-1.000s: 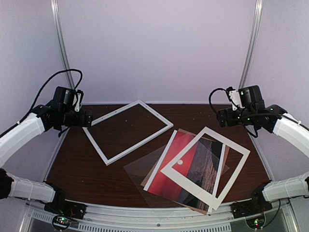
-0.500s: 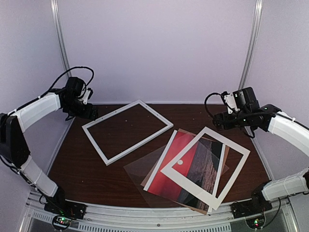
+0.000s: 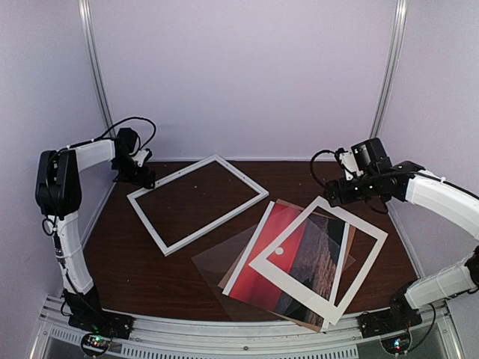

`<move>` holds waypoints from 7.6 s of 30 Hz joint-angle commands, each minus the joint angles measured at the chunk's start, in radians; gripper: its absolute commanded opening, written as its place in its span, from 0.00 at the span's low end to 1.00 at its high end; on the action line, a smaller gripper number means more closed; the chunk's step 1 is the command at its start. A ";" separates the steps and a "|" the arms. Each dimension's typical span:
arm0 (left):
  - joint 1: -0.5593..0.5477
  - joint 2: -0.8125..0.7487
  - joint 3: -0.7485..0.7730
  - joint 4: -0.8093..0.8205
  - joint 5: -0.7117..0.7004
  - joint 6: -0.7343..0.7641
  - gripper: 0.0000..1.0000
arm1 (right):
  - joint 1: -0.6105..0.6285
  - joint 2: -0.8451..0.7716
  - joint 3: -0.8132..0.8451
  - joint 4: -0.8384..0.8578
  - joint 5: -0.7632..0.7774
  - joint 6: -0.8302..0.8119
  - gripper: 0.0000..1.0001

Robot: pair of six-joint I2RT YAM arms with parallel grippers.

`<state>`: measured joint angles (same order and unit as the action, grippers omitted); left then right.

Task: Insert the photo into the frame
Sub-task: Move the frame body to the center of the board, then move the glass panel to the center of the board, then move the frame body to the center of the board.

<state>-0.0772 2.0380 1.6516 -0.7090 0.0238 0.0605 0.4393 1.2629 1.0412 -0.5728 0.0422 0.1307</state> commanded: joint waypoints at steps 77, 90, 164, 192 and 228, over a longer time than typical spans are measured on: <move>-0.031 0.183 0.149 -0.078 0.052 0.097 0.77 | 0.386 0.369 -0.094 0.018 -0.197 0.170 0.84; -0.031 0.327 0.256 -0.060 0.130 0.176 0.76 | 0.309 0.458 -0.095 -0.078 -0.132 0.191 0.70; -0.031 -0.170 -0.347 -0.237 -0.025 0.058 0.54 | 0.840 0.738 0.346 -0.344 0.226 0.230 0.93; -0.056 -0.107 -0.304 -0.199 0.220 -0.046 0.64 | 0.547 0.289 -0.045 -0.189 0.046 0.233 0.92; -0.119 -0.134 -0.421 -0.174 0.019 -0.221 0.11 | -0.111 0.332 -0.059 0.058 -0.223 0.278 0.75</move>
<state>-0.1917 1.9362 1.2869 -0.8394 0.1455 -0.1375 0.3332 1.5745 0.9882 -0.5415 -0.1612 0.4156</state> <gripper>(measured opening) 0.206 0.751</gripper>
